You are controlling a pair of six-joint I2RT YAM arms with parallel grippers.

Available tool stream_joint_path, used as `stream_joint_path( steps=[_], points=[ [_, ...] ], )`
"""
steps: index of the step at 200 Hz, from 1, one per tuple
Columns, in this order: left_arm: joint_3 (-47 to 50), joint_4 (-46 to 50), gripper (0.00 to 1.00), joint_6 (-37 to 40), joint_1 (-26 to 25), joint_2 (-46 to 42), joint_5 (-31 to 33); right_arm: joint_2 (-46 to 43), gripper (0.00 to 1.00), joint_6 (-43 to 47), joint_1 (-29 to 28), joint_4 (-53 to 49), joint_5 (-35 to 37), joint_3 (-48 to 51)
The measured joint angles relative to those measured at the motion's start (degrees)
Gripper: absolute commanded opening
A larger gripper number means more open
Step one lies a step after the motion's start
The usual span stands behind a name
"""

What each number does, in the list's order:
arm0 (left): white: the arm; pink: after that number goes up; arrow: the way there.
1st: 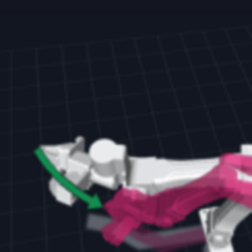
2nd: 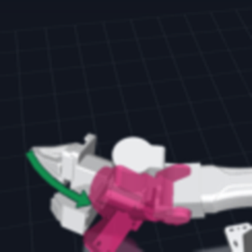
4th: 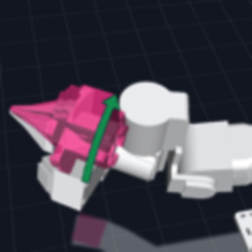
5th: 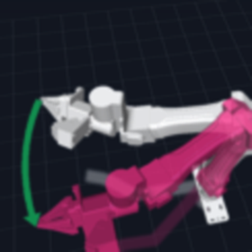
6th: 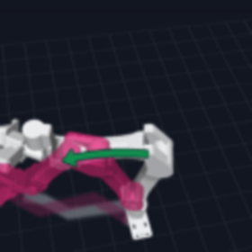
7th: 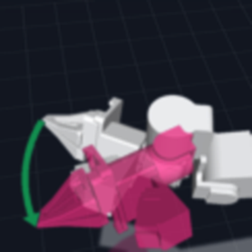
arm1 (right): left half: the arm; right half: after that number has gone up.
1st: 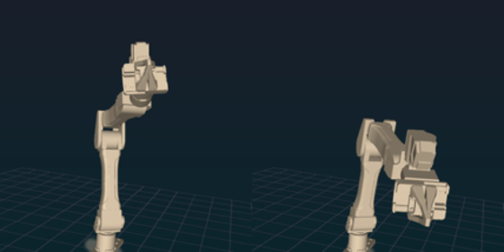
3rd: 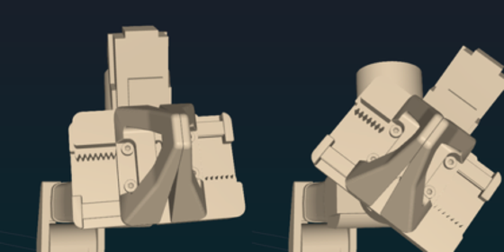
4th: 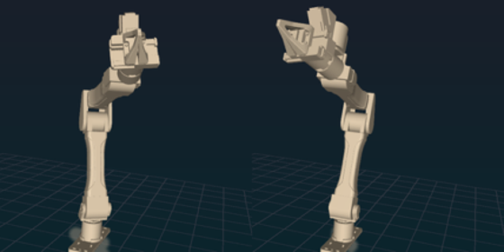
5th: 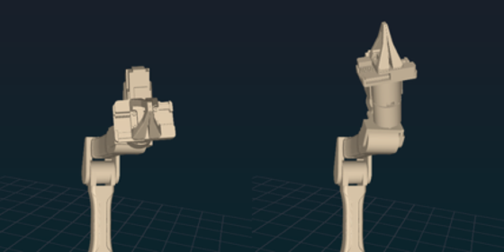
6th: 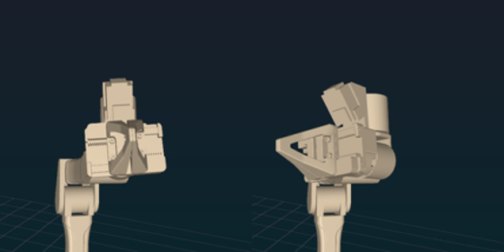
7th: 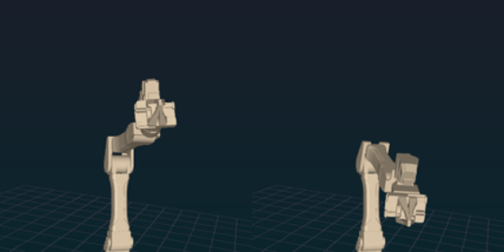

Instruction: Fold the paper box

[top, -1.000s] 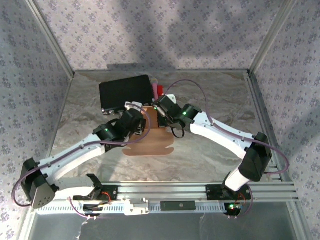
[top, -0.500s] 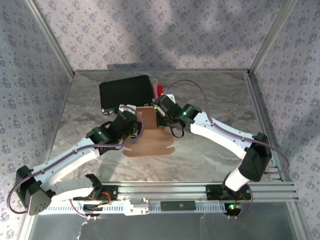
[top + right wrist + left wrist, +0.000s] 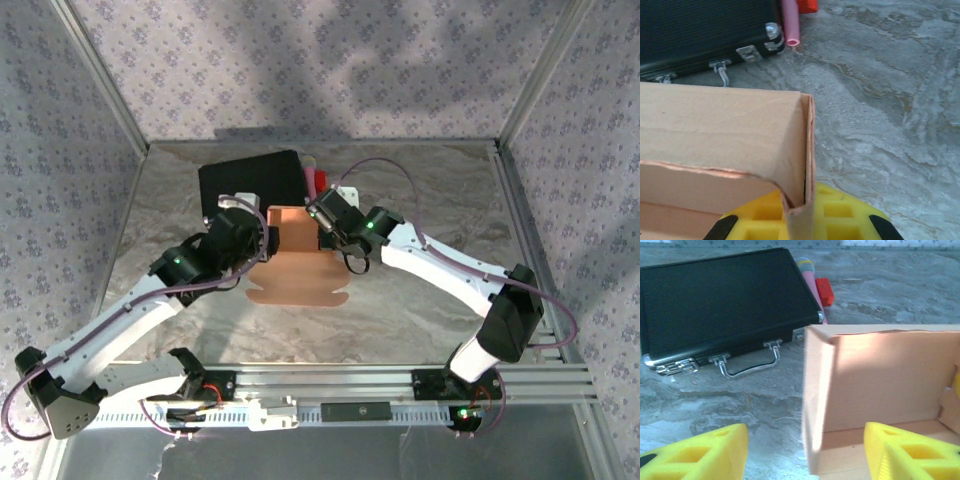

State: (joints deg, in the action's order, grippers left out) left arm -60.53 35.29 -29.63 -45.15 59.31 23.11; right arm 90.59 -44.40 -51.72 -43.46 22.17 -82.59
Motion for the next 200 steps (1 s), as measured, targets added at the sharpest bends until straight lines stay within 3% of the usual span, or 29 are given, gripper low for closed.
stream_joint_path(
  steps=[75, 121, 167, 200],
  points=[
    [-0.09, 0.74, 0.6, 3.67, 0.85, 8.04, -1.44, 2.62, 0.0, -4.5, -0.02, -4.98, 2.58, -2.97],
    [-2.32, 0.2, 0.59, 6.1, 0.0, 13.51, 1.18, 2.73, 0.0, -4.94, 0.0, -5.49, 2.58, -3.58],
    [-3.08, -0.98, 0.43, 7.89, -2.03, 17.38, 5.27, 2.73, 0.0, -4.94, 0.11, -5.7, 2.51, -3.93],
    [-3.17, -1.46, 0.21, 8.24, -3.32, 18.58, 8.68, 2.73, 0.0, -4.94, 0.26, -5.7, 2.49, -3.93]
  ],
)
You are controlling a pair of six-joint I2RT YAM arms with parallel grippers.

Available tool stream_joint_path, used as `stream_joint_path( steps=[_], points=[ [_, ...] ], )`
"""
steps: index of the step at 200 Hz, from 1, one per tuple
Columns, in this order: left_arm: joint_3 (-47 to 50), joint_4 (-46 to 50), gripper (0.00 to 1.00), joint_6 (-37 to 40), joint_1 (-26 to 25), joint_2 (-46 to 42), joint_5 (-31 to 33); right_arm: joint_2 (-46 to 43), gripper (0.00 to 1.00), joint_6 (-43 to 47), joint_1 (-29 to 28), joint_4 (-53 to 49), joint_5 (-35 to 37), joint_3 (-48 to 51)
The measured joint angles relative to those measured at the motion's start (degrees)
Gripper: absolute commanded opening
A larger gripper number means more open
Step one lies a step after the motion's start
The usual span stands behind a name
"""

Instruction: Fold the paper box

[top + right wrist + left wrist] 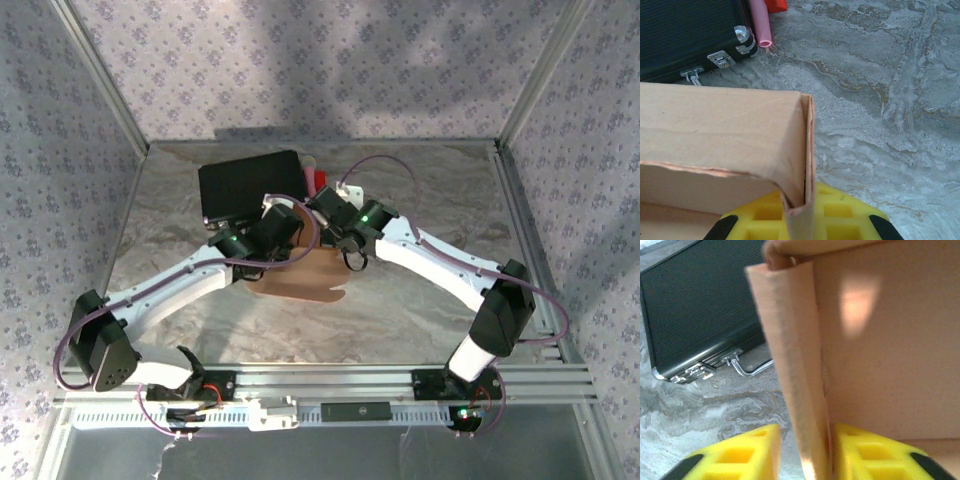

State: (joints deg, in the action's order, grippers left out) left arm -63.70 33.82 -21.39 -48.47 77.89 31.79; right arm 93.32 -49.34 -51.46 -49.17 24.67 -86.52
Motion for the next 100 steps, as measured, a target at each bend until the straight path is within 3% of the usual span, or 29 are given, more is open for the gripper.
stream_joint_path(
  steps=[35, 100],
  points=[
    [-0.55, -1.27, 0.0, -0.26, -1.18, 1.33, 2.29, 0.0, 0.0, -0.63, 0.13, -0.02, -0.17, 0.0],
    [-1.29, -1.81, 0.0, -1.27, -4.02, 3.15, 8.9, 0.0, 0.0, -1.51, 0.5, 0.0, 0.09, 0.0]
  ],
)
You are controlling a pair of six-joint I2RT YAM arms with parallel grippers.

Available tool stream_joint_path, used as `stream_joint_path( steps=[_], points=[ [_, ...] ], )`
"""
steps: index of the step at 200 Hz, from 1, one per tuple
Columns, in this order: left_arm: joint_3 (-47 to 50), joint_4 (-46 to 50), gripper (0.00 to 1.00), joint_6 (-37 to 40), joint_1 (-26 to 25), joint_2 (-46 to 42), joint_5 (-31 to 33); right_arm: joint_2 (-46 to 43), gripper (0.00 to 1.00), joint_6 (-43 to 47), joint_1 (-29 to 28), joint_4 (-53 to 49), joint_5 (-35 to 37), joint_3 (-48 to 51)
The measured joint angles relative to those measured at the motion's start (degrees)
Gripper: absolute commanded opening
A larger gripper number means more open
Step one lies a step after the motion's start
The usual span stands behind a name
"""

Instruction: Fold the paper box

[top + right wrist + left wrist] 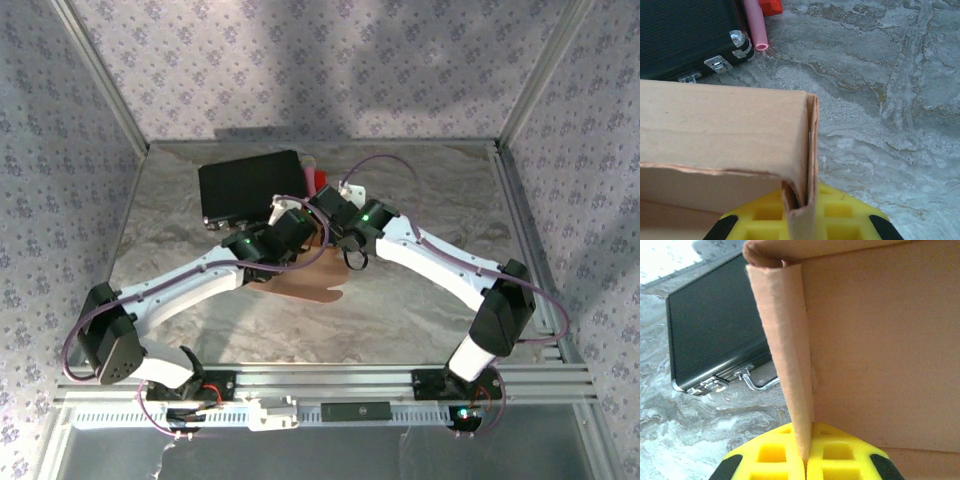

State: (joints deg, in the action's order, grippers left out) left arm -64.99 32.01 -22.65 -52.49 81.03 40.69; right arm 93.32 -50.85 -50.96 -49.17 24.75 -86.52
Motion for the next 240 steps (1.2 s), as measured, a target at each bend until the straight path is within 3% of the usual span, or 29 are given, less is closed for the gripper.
stream_joint_path(
  steps=[13, 38, 60, 76, 164, 222, 240],
  points=[
    [-0.11, 0.02, 0.01, -0.17, -0.61, 0.17, 1.4, 0.0, 0.0, -0.22, 0.13, 0.0, -0.02, 0.0],
    [-0.13, 0.37, 0.35, -0.5, -1.16, 0.17, 2.4, 0.0, 0.0, -0.37, 0.31, 0.0, -0.11, 0.0],
    [-0.7, 1.33, 0.56, -0.22, -1.22, -0.07, 2.01, 0.0, 0.0, -0.39, 0.48, 0.2, -0.63, 0.11],
    [-2.21, 2.75, 0.62, 0.15, -1.27, -0.83, 1.55, 0.0, 0.0, -0.39, 0.83, 0.66, -0.98, 0.39],
    [-8.37, 4.79, 0.63, 3.06, 4.85, -2.21, -8.74, 0.0, 0.0, -0.39, 2.08, 2.25, -3.15, 1.25],
    [-8.37, 5.46, 0.54, 4.94, 4.87, 0.92, -8.07, -0.04, 0.0, -0.39, 2.64, 2.71, -4.94, 1.27],
    [-8.37, 5.29, 0.43, 5.9, 4.87, 1.53, -6.78, -0.2, 0.0, -0.42, 2.62, 2.89, -5.62, 1.27]
  ],
)
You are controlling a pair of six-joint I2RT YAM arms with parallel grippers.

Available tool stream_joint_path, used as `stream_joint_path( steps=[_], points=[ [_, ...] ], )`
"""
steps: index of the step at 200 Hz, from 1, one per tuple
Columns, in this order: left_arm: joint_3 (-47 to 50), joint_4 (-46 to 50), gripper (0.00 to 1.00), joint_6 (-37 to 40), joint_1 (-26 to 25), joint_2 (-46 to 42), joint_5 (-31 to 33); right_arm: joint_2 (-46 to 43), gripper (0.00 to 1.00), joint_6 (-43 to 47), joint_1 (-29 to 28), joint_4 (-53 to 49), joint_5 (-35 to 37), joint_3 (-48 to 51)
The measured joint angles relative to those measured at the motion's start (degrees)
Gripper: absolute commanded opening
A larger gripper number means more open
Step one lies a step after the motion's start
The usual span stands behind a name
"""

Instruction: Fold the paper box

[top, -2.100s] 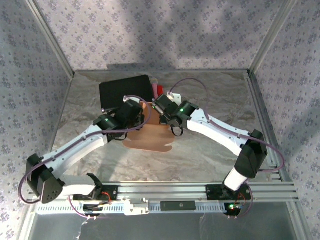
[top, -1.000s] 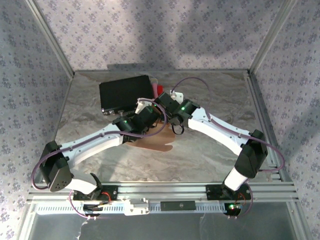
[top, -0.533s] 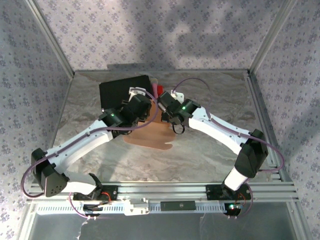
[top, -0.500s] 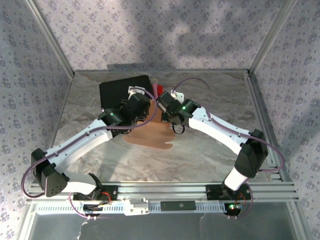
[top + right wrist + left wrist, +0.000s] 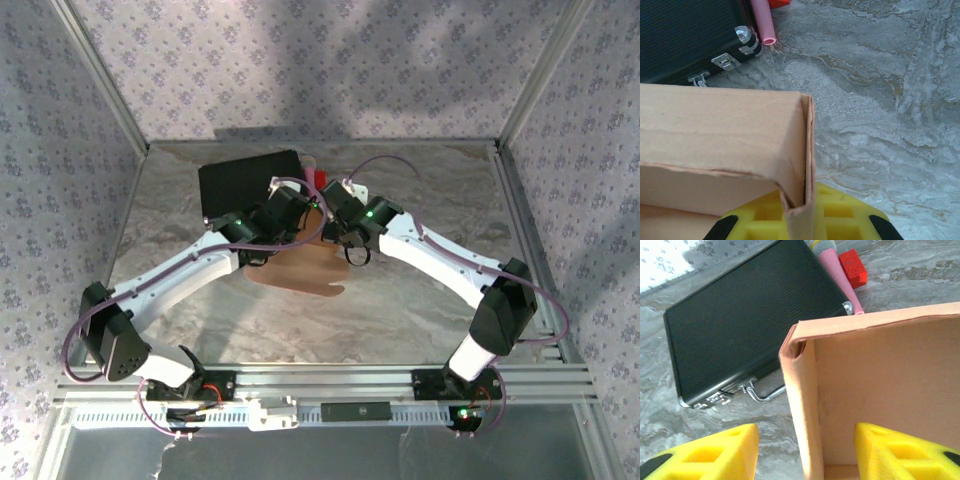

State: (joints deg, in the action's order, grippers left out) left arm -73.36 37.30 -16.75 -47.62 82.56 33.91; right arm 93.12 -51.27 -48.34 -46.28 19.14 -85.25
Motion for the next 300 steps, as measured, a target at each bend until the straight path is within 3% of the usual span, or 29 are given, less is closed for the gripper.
stream_joint_path(
  steps=[46, 60, 88, 113, 156, 208, 240, 300],
  points=[
    [-0.04, -1.42, 0.01, 1.11, -0.15, 2.71, 3.19, -0.39, 0.0, -0.11, 0.63, 0.79, -1.62, 0.11],
    [-0.07, -2.27, 0.0, 0.98, -0.55, 2.73, 4.2, -0.46, 0.0, -0.46, 0.85, 1.22, -2.03, 0.37],
    [-0.09, -2.32, 0.34, 0.92, -1.92, 2.73, 6.23, -0.57, 0.0, -0.94, 1.18, 1.7, -2.05, 1.03],
    [-1.01, 0.07, 0.51, -0.48, -4.0, 2.73, 7.87, -0.74, 0.0, -2.34, 1.73, 3.21, -2.93, 2.67],
    [-3.76, 4.72, 0.51, -9.51, -5.27, -2.49, 8.94, -1.84, 0.0, -7.67, 5.27, 7.52, -6.38, 10.99],
    [-7.19, 13.64, 0.55, -27.43, -6.8, -11.98, 6.84, -1.4, 0.0, -20.37, 12.35, 9.73, -14.95, 16.44],
    [-8.13, 17.0, 0.57, -32.22, -10.25, -9.27, 4.59, 0.04, 0.0, -29.77, 12.41, 10.1, -20.06, 19.8],
    [-9.42, 19.06, 0.63, -36.39, -12.15, -0.31, 1.05, 3.13, 0.0, -41.97, 11.69, 9.92, -26.62, 26.75]
  ],
)
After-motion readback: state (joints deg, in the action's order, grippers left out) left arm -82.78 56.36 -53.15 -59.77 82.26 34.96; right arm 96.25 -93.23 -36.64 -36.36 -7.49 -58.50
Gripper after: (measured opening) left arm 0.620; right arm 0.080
